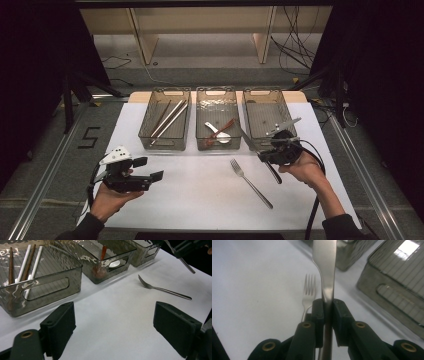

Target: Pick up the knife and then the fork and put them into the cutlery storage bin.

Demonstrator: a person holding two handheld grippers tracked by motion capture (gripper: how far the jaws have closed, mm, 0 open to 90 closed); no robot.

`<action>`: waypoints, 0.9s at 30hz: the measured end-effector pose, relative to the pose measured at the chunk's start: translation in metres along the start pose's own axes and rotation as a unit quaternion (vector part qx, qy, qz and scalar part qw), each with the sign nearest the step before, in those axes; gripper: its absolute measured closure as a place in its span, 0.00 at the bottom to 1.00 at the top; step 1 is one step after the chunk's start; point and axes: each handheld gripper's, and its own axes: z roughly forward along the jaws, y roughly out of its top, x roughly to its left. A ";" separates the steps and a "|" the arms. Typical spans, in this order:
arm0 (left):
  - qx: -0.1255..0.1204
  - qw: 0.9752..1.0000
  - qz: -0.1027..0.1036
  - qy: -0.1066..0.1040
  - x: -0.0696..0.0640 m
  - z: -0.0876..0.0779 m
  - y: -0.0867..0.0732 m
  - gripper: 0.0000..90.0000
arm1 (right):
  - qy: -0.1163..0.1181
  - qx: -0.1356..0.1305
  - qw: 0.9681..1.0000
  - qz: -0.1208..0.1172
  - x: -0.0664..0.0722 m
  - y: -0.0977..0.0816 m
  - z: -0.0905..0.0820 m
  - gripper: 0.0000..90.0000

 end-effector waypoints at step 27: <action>-0.014 1.000 0.008 -0.012 -0.002 -0.001 0.001 0.19 | -0.058 -0.039 0.990 0.120 -0.071 0.068 -0.011 0.90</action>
